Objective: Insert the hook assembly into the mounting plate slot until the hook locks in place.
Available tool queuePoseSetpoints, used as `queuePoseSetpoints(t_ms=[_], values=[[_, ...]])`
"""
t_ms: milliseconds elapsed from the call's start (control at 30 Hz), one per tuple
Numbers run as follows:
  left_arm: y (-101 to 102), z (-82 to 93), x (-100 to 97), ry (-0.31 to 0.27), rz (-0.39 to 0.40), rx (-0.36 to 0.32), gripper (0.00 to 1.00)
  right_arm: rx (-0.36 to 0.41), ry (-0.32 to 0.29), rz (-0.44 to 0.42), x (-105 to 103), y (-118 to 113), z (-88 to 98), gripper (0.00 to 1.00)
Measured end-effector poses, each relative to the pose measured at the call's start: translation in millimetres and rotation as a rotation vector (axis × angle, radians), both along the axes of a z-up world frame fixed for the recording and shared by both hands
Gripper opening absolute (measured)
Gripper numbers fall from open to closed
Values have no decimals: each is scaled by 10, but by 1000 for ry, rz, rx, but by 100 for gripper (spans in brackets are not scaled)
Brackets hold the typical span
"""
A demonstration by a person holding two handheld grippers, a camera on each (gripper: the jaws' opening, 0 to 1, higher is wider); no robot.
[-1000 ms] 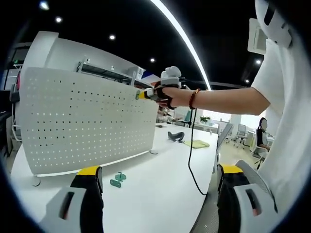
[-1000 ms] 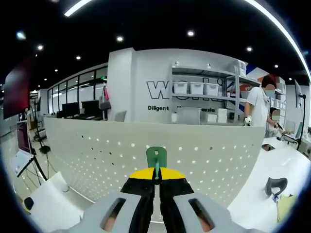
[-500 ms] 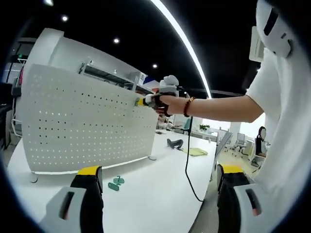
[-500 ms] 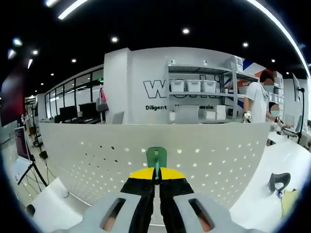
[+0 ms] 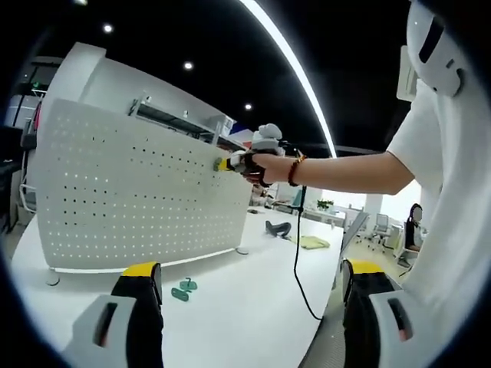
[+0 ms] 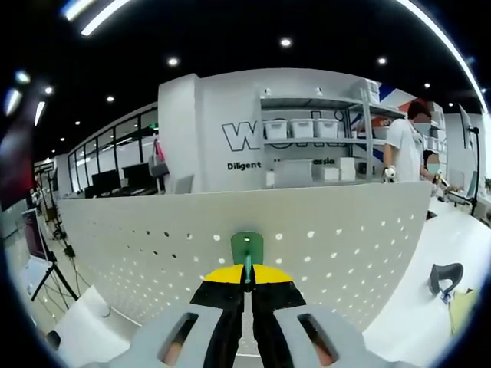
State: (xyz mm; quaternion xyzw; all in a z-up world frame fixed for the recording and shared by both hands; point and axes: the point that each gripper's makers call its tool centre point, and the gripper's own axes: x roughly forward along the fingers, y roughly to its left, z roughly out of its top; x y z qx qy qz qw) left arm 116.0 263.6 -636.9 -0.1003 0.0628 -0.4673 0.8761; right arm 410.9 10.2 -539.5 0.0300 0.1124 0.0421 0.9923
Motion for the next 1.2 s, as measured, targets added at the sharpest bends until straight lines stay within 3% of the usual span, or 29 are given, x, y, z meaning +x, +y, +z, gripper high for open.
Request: queuePoseSetpoints(t_ms=[400,1200], values=[[49,-11,29,7,18,8,100,-30,47,-1,54,5,-16,1],[42,67,48,15,18,-18,100,-54,44,17,88,34,-30,6]])
